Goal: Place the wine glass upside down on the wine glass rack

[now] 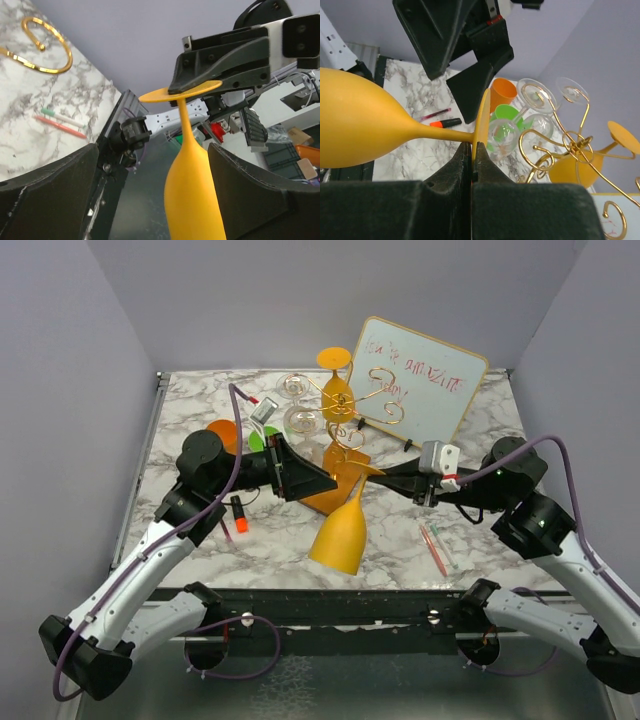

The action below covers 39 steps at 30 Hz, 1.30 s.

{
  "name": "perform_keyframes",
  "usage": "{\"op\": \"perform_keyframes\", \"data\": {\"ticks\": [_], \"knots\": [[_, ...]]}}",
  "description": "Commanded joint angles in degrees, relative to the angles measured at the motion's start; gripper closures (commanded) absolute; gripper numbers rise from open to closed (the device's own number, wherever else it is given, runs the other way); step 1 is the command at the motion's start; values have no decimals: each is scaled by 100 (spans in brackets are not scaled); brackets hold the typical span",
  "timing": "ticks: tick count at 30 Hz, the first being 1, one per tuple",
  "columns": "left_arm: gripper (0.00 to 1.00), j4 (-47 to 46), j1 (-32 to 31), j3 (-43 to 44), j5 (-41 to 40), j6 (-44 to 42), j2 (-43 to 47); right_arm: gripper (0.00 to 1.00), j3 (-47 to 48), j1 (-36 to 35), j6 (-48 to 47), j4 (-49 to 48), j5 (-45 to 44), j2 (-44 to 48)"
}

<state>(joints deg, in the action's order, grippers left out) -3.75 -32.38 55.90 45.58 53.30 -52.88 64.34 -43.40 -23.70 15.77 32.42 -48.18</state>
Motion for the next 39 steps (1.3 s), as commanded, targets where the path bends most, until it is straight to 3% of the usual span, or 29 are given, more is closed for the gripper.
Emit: {"op": "perform_keyframes", "data": {"ticks": [1,17,18,26,29,33,34,36,39], "knots": [[11,-190,-107,-332,451,252,16,99,123,7,-177,-124,777,-163],[10,-712,-597,-715,101,630,-15,99,-138,-2,252,-987,1151,-528],[20,-755,-783,-714,15,655,-123,99,-203,-2,350,-1171,1302,-549],[51,-785,-1102,-656,-231,589,-337,99,-346,-2,366,-1247,1334,-537],[69,-786,-1112,-625,-233,505,-379,99,-384,-2,361,-1269,1277,-504],[100,-785,-1115,-615,-323,363,-354,100,-428,-7,415,-1302,1214,-433],[100,-785,-1116,-615,-353,300,-331,99,-457,-3,453,-1327,1180,-396],[100,-793,-1121,-624,-412,102,-241,91,-526,-2,602,-1392,1067,-295],[100,-803,-1118,-633,-527,-357,-48,62,-573,-2,813,-1336,837,-141]]}}
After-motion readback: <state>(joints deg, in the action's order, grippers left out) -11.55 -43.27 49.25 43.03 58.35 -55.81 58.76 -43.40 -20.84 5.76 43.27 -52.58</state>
